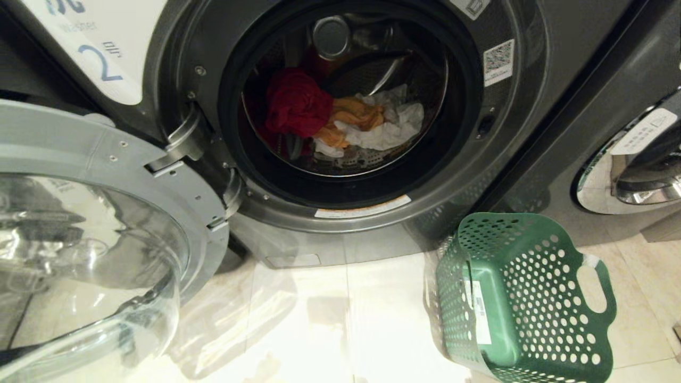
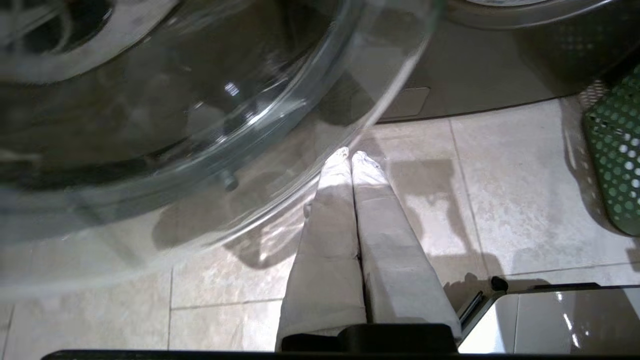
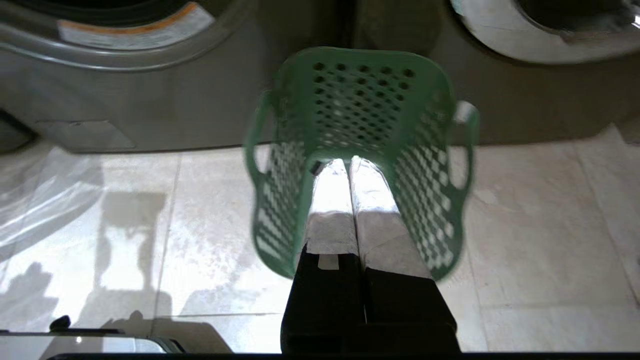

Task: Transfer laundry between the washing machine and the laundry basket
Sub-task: Pick a cloth and place it into the basket

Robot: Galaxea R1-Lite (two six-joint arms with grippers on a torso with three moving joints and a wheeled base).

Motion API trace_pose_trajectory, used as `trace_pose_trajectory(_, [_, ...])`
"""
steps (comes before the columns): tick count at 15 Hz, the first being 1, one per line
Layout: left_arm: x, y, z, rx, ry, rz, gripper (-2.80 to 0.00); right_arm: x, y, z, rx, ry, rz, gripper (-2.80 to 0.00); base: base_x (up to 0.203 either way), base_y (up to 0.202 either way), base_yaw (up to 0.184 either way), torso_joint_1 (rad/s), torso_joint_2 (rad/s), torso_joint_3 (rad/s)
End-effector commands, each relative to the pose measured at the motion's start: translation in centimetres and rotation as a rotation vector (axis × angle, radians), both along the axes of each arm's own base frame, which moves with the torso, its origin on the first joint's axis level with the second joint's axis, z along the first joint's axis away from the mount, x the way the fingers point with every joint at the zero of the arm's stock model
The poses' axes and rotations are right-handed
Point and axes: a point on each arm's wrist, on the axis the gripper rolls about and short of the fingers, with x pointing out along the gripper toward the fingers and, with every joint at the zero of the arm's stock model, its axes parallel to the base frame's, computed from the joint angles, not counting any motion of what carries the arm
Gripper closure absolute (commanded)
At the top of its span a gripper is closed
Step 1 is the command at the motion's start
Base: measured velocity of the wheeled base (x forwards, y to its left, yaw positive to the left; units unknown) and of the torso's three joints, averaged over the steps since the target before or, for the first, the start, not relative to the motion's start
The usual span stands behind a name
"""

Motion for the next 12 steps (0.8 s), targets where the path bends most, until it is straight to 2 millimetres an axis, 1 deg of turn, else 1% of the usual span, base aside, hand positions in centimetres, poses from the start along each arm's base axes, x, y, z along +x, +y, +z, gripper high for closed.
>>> trace_pose_trajectory(1, [0.01,0.00,-0.05,0.000,0.002,-0.002,0.00,0.28,0.00,-0.97,-0.001,0.034,0.000,0.00,-0.001,-0.008,0.138,0.003,0.00,0.002])
trace_pose_trajectory(5, [0.01,0.00,-0.05,0.002,0.002,-0.001,0.00,0.27,0.00,-0.93,0.002,0.033,-0.001,0.00,0.000,-0.008,0.175,0.003,0.01,0.002])
trace_pose_trajectory(7, [0.01,0.00,-0.03,0.000,0.001,-0.002,0.00,0.27,0.00,-0.92,0.003,0.033,-0.001,0.00,0.002,-0.005,0.131,0.001,0.00,0.007])
trace_pose_trajectory(8, [0.01,0.00,-0.04,0.001,0.002,-0.001,0.00,0.28,0.00,-0.94,0.004,0.034,-0.001,0.00,0.000,0.000,0.060,0.002,0.00,0.001])
trace_pose_trajectory(12, [0.01,0.00,-0.05,0.003,0.002,-0.002,0.00,0.28,0.00,-0.92,0.005,0.034,-0.001,0.00,0.000,0.000,0.000,0.000,0.00,0.000])
